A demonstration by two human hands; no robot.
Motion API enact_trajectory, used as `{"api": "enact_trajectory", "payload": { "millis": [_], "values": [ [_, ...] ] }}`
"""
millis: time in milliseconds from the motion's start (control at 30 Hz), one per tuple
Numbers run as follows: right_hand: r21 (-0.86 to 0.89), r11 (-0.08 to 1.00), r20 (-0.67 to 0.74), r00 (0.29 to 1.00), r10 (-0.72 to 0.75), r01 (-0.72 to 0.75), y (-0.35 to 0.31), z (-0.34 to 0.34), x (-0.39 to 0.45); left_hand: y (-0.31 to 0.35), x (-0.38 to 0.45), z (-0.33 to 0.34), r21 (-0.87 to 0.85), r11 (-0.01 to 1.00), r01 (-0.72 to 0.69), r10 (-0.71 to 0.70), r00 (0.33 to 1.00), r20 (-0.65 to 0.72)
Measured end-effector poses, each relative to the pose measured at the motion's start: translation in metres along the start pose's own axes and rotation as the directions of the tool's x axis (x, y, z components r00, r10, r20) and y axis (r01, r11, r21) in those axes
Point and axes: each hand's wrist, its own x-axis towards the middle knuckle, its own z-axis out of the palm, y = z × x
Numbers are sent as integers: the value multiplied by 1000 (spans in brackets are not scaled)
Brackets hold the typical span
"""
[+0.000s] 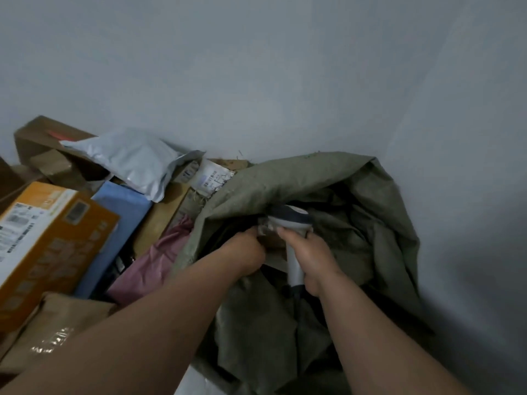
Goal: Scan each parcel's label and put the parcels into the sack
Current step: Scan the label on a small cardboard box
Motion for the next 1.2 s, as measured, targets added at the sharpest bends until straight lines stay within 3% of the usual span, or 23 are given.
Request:
{"api": "enact_trajectory", "payload": {
  "millis": [100,167,333,533,767,967,1033,1200],
  "values": [
    [-17,999,13,999,48,-48,12,8,10,-12,2,10,124,991,-51,45,998,54],
    [-15,1000,-26,1000,16,-17,16,9,12,-18,-2,10,147,986,-75,74,997,12],
    [-38,999,-98,995,-33,30,9,6,-15,-29,-37,-6,84,985,-153,161,982,-101],
    [-97,992,-29,996,-85,82,-22,26,-88,-57,-97,-23,-64,953,-296,261,910,-321],
    [-97,982,105,983,-151,161,-19,86,-182,-140,-167,-31,-201,919,-339,157,783,-602],
    [-126,988,152,985,-75,94,34,162,-236,-239,-222,-34,-330,886,-325,-30,671,-741],
    [-124,990,148,988,-47,66,50,179,-247,-270,-233,-31,-373,886,-277,-90,685,-723],
    [-104,994,104,994,-31,42,73,201,-254,-315,-240,-15,-452,876,-166,-155,791,-592]
  ]
}}
